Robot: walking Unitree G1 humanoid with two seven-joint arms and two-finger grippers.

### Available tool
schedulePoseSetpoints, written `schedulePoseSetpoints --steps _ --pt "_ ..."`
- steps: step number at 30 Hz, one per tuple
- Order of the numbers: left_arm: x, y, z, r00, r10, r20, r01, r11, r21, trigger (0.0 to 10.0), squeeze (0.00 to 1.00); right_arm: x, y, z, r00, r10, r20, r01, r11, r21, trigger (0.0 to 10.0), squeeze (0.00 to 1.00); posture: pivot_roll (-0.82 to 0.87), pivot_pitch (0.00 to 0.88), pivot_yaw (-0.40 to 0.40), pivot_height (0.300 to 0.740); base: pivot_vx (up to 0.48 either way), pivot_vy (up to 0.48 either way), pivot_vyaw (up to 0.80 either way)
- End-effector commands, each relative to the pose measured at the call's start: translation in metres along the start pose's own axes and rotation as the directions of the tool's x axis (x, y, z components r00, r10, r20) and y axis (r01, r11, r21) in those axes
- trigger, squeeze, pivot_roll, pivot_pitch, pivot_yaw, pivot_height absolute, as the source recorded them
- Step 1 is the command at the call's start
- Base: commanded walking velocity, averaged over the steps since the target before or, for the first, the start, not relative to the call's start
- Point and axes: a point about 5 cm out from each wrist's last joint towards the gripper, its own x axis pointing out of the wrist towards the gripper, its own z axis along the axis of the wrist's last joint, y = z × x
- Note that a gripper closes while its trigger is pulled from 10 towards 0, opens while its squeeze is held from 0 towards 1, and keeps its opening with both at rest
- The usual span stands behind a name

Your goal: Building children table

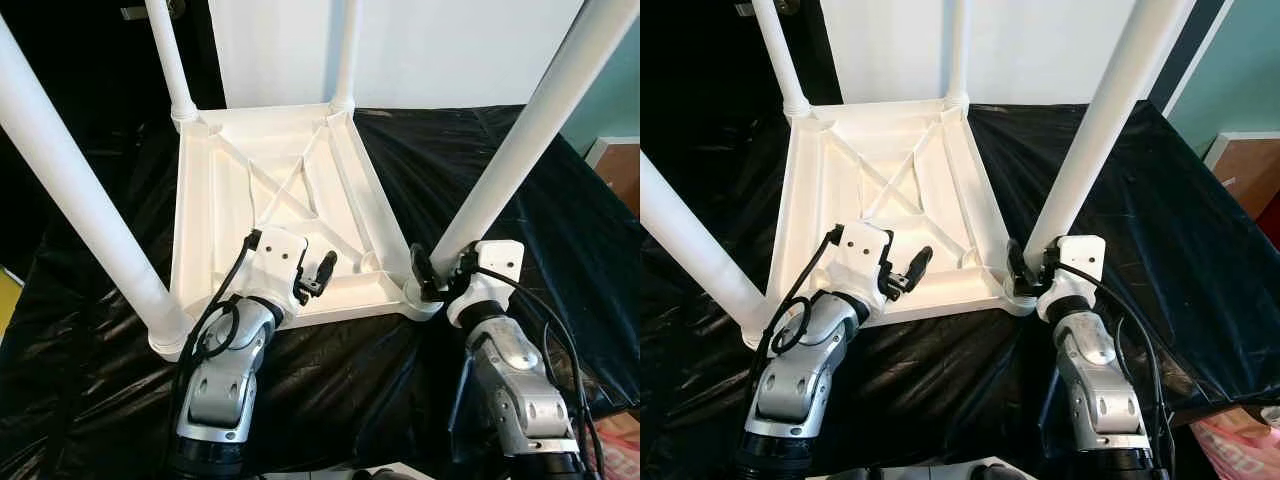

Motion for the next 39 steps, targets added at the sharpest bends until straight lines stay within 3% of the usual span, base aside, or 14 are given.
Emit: schedulePoseSetpoints --steps 1,4,5,9,12,15,18,21,22,23,24,35,36,39 --pt "-0.001 -0.007 0.002 0.999 -0.046 0.017 0.046 0.999 0.010 10.0 0.00 -0.003 -0.014 0.003 0.999 0.047 -0.001 -0.047 0.999 0.001 10.0 0.00 0.00 0.113 -0.050 0.740 0.000 0.000 0.00" --pt "-0.002 -0.011 0.002 0.997 -0.074 0.016 0.074 0.997 0.016 10.0 0.00 -0.001 -0.020 0.006 0.991 0.130 -0.011 -0.130 0.991 -0.007 10.0 0.00 0.00 0.117 -0.044 0.740 0.000 0.000 0.00" --pt "-0.005 -0.015 0.002 0.991 -0.136 0.020 0.136 0.991 -0.004 10.0 0.00 0.000 -0.021 0.005 0.976 0.217 -0.035 -0.217 0.976 -0.017 10.0 0.00 0.00 0.119 -0.027 0.740 0.000 0.000 0.00" --pt "-0.007 -0.018 0.002 0.982 -0.185 0.025 0.185 0.982 -0.020 10.0 0.00 0.001 -0.023 0.005 0.958 0.280 -0.055 -0.281 0.959 -0.023 10.0 0.00 0.00 0.115 -0.023 0.740 0.000 0.000 0.00" --pt "-0.009 -0.024 0.007 0.959 -0.282 0.043 0.283 0.959 -0.013 10.0 0.00 0.008 -0.026 0.001 0.909 0.403 -0.109 -0.411 0.910 -0.061 10.0 0.00 0.01 0.106 -0.002 0.740 0.000 0.000 0.00" --pt "-0.009 -0.025 0.010 0.947 -0.318 0.043 0.319 0.947 -0.032 10.0 0.00 0.015 -0.024 -0.007 0.867 0.474 -0.153 -0.489 0.869 -0.075 10.0 0.00 0.02 0.106 0.012 0.740 0.000 0.000 0.00" --pt "-0.009 -0.026 0.010 0.945 -0.323 0.043 0.325 0.945 -0.032 10.0 0.00 0.017 -0.024 -0.008 0.856 0.492 -0.162 -0.507 0.859 -0.074 10.0 0.00 0.02 0.105 0.015 0.740 0.000 0.000 0.00" --pt "-0.011 -0.031 0.011 0.934 -0.355 0.044 0.357 0.934 -0.029 10.0 0.00 0.025 -0.019 -0.016 0.804 0.561 -0.197 -0.585 0.806 -0.091 10.0 0.00 0.03 0.104 0.028 0.740 0.000 0.000 0.00" --pt "-0.011 -0.033 0.010 0.930 -0.364 0.040 0.365 0.931 -0.025 10.0 0.00 0.027 -0.018 -0.017 0.792 0.575 -0.207 -0.601 0.793 -0.096 5.5 0.00 0.03 0.104 0.029 0.740 0.000 0.000 0.00" --pt "-0.011 -0.033 0.010 0.930 -0.364 0.040 0.365 0.931 -0.025 10.0 0.00 0.027 -0.018 -0.017 0.792 0.575 -0.207 -0.601 0.793 -0.096 5.5 0.00 0.03 0.104 0.029 0.740 0.000 0.000 0.00" --pt "-0.012 -0.034 0.010 0.927 -0.374 0.038 0.375 0.927 -0.022 10.0 0.00 0.028 -0.017 -0.019 0.783 0.585 -0.211 -0.612 0.785 -0.099 0.0 0.00 0.03 0.104 0.029 0.740 0.000 0.000 0.00" --pt "-0.011 -0.035 0.012 0.924 -0.379 0.048 0.380 0.925 -0.015 10.0 0.00 0.028 -0.016 -0.030 0.788 0.577 -0.212 -0.605 0.791 -0.095 0.0 0.00 0.03 0.065 -0.001 0.740 0.000 0.000 0.00" --pt "-0.011 -0.036 0.011 0.925 -0.378 0.047 0.379 0.925 -0.016 10.0 0.00 0.027 -0.015 -0.030 0.805 0.559 -0.200 -0.583 0.808 -0.084 10.0 0.00 0.03 0.065 -0.010 0.740 0.000 0.000 0.00" --pt "-0.011 -0.036 0.011 0.925 -0.378 0.047 0.379 0.925 -0.016 10.0 0.00 0.027 -0.015 -0.030 0.805 0.559 -0.200 -0.583 0.808 -0.084 10.0 0.00 0.03 0.065 -0.010 0.740 0.000 0.000 0.00"
